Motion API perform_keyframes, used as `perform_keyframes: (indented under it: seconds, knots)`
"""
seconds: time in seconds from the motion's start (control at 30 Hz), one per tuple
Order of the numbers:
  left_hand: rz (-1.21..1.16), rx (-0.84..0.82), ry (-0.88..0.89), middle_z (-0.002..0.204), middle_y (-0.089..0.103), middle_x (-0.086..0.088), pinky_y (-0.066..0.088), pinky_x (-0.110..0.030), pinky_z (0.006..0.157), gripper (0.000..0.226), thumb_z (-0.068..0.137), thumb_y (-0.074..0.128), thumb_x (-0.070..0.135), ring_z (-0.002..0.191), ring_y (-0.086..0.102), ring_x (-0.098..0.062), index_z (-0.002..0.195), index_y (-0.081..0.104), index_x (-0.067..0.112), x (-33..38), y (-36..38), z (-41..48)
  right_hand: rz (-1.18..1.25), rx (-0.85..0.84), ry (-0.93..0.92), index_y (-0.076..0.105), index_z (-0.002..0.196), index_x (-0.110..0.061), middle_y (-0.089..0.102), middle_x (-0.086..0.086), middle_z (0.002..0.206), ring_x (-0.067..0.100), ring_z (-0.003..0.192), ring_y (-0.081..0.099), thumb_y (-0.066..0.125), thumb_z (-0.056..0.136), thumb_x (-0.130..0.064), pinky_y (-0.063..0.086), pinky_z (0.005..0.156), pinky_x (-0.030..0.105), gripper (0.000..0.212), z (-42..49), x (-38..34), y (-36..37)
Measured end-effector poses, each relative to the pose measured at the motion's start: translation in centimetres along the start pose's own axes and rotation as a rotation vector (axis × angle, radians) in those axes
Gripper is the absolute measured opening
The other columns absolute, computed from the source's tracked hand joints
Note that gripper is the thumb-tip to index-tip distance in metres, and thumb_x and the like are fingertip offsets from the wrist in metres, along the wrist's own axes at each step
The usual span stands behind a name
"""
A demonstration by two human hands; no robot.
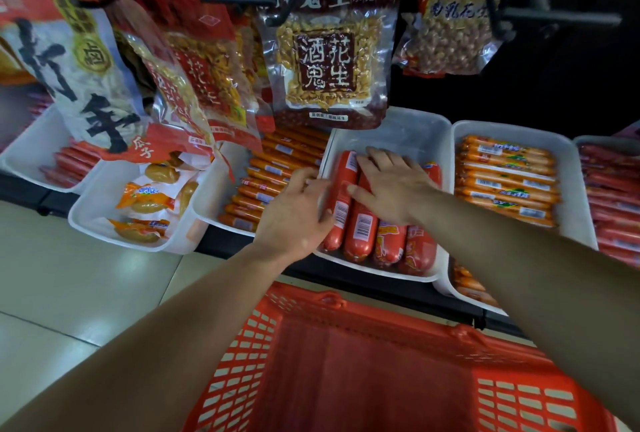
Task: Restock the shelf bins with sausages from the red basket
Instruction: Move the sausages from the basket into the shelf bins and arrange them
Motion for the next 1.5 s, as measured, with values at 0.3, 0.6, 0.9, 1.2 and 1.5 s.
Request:
perform_keyframes:
  seconds: [0.3, 0.6, 0.9, 1.2, 1.5]
  knots:
    - [-0.101, 0.000, -0.046, 0.145, 0.052, 0.007, 0.046, -0.037, 0.105, 0.047, 0.099, 0.053, 0.028, 0.132, 0.047, -0.016, 0.145, 0.050, 0.023, -2.5, 0.6, 0.1, 0.171, -0.049, 0.200, 0.049, 0.131, -0.029, 0.064, 0.005, 0.122, 0.030, 0.113, 0.060, 0.037, 0.081, -0.081, 0.049, 0.089, 0.045, 0.073, 5.3, 0.2, -0.3]
    - [-0.074, -0.044, -0.034, 0.149, 0.048, 0.009, 0.039, -0.033, 0.108, 0.048, 0.100, 0.052, 0.031, 0.136, 0.041, -0.016, 0.148, 0.045, 0.026, -2.7, 0.6, 0.2, 0.160, -0.020, 0.135, 0.048, 0.134, -0.030, 0.063, 0.003, 0.126, 0.028, 0.116, 0.057, 0.044, 0.080, -0.077, 0.044, 0.090, 0.042, 0.071, 5.1, -0.4, -0.2]
    - [-0.092, -0.050, -0.035, 0.147, 0.050, 0.007, 0.041, -0.035, 0.108, 0.048, 0.100, 0.055, 0.030, 0.136, 0.043, -0.017, 0.147, 0.047, 0.025, -2.7, 0.6, 0.6, 0.236, -0.008, 0.130, 0.053, 0.121, -0.034, 0.065, -0.006, 0.110, 0.023, 0.105, 0.062, 0.046, 0.080, -0.077, 0.047, 0.085, 0.039, 0.060, 5.5, 0.3, 0.0]
    - [-0.087, -0.048, -0.053, 0.145, 0.052, 0.007, 0.044, -0.039, 0.108, 0.049, 0.098, 0.059, 0.031, 0.135, 0.044, -0.017, 0.145, 0.049, 0.026, -2.6, 0.5, 0.6, -0.017, 0.037, 0.194, 0.042, 0.142, -0.027, 0.054, 0.005, 0.139, 0.028, 0.123, 0.056, 0.015, 0.086, -0.082, 0.042, 0.099, 0.047, 0.083, 1.8, 5.0, 0.8]
    - [-0.068, -0.041, -0.060, 0.145, 0.052, 0.005, 0.044, -0.037, 0.107, 0.049, 0.097, 0.060, 0.029, 0.134, 0.045, -0.018, 0.145, 0.049, 0.025, -2.5, 0.6, 0.7, -0.015, 0.071, 0.176, 0.045, 0.141, -0.026, 0.052, 0.008, 0.138, 0.031, 0.124, 0.053, 0.020, 0.087, -0.081, 0.038, 0.103, 0.050, 0.081, 1.2, 5.2, 1.0]
Point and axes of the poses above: each hand's wrist, its own z-axis towards the middle knuckle, its own y-axis out of the palm, x = y × z, the point moved 6 cm from there along z, towards the middle knuckle
